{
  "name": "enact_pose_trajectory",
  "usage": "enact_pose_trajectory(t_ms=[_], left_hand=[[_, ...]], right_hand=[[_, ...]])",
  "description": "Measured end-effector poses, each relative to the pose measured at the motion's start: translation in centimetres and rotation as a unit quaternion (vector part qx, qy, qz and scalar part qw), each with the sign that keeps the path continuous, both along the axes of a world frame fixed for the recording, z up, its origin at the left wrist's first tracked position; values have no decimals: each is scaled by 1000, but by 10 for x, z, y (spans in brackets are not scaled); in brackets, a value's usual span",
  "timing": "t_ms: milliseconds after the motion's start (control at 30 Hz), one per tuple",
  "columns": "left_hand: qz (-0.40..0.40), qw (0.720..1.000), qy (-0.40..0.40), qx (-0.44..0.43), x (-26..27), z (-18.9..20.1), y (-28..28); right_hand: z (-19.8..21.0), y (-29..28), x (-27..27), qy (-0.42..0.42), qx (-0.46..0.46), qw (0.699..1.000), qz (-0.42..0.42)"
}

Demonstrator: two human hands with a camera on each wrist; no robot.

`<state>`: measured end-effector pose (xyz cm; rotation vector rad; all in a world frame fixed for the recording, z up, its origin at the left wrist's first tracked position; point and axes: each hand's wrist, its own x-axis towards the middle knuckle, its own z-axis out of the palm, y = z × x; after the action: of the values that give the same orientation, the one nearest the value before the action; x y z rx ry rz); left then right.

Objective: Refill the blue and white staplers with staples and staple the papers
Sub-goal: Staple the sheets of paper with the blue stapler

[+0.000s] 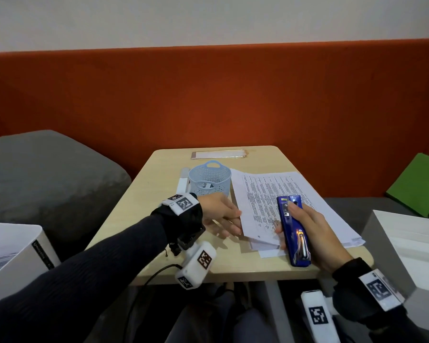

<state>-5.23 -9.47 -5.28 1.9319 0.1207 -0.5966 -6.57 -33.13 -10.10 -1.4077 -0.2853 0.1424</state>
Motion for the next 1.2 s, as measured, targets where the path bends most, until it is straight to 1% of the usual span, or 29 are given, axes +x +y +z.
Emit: enact_pose_trajectory(t_ms=[167, 300, 633, 833, 1000, 1200], left_hand=[[-8, 999, 12, -38, 0, -5, 6], [-3, 998, 29, -49, 2, -11, 4], [-10, 997, 55, -54, 4, -10, 6], [-8, 997, 54, -48, 4, -9, 7], [-7, 996, 58, -72, 3, -10, 9], [-3, 997, 54, -63, 1, -11, 8]], right_hand=[[-1, 0, 1, -6, -10, 1000, -7], [-1, 0, 1, -6, -10, 1000, -4], [2, 2, -2, 7, -1, 1000, -4], [1, 1, -1, 3, 3, 1000, 4], [0, 2, 0, -1, -8, 1000, -7], [1, 2, -2, 1, -8, 1000, -10]])
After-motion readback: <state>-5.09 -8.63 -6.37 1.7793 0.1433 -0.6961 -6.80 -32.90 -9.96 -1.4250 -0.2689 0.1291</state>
